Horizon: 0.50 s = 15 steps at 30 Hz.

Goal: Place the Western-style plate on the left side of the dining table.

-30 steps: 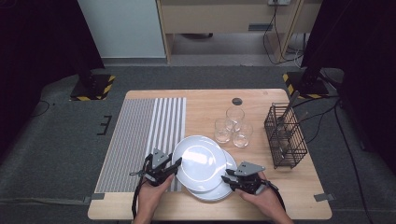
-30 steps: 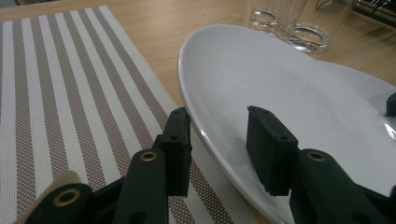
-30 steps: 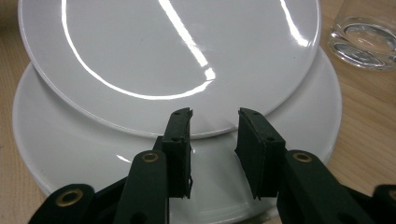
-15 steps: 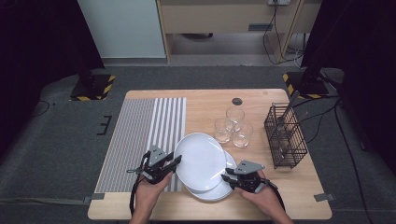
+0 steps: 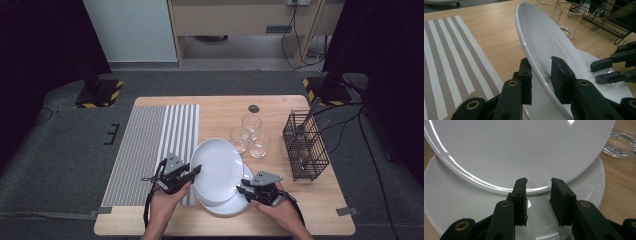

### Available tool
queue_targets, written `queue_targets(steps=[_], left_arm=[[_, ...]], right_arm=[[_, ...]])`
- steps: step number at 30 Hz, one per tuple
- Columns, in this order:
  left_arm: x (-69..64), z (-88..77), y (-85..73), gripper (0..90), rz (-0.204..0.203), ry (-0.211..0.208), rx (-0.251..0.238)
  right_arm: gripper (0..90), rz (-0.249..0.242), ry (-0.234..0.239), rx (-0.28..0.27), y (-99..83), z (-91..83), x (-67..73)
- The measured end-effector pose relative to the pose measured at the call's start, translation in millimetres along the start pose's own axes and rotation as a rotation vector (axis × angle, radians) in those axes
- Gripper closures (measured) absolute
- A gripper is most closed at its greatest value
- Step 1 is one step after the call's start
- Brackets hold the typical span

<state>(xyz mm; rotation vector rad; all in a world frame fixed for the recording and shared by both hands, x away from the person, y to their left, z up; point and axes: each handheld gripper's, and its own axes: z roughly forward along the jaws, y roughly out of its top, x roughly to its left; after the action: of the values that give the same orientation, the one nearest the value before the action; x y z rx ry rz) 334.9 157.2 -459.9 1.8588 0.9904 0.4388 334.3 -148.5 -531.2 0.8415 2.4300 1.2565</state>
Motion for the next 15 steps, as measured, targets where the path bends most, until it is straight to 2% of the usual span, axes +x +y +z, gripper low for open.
queue_targets(steps=[4, 6, 10, 12, 14, 15], left_arm=[[0.0, 0.5, 2.5, 73.5, -0.013, -0.007, -0.014], [1.6, 0.8, 5.1, 75.1, -0.037, -0.02, -0.021], [3.3, 2.4, 8.6, 77.0, -0.057, -0.022, -0.022], [6.4, 4.7, 12.4, 78.6, -0.086, -0.045, -0.034], [8.6, 6.5, 15.7, 80.2, -0.103, -0.07, -0.032], [8.6, 6.5, 15.7, 81.0, -0.103, -0.07, -0.032]], right_arm=[[65.7, -0.001, -0.008, -0.003, 0.3, 0.8, 0.7], [65.6, 0.002, -0.009, -0.005, 0.4, 1.5, 1.2], [64.9, -0.003, -0.013, -0.005, 0.6, 2.8, 2.3], [64.6, -0.009, -0.028, -0.012, 1.4, 3.7, 3.2], [64.2, -0.009, -0.045, -0.033, 2.6, 2.1, 3.6], [63.9, -0.006, -0.045, -0.045, 3.4, 0.5, 3.8]])
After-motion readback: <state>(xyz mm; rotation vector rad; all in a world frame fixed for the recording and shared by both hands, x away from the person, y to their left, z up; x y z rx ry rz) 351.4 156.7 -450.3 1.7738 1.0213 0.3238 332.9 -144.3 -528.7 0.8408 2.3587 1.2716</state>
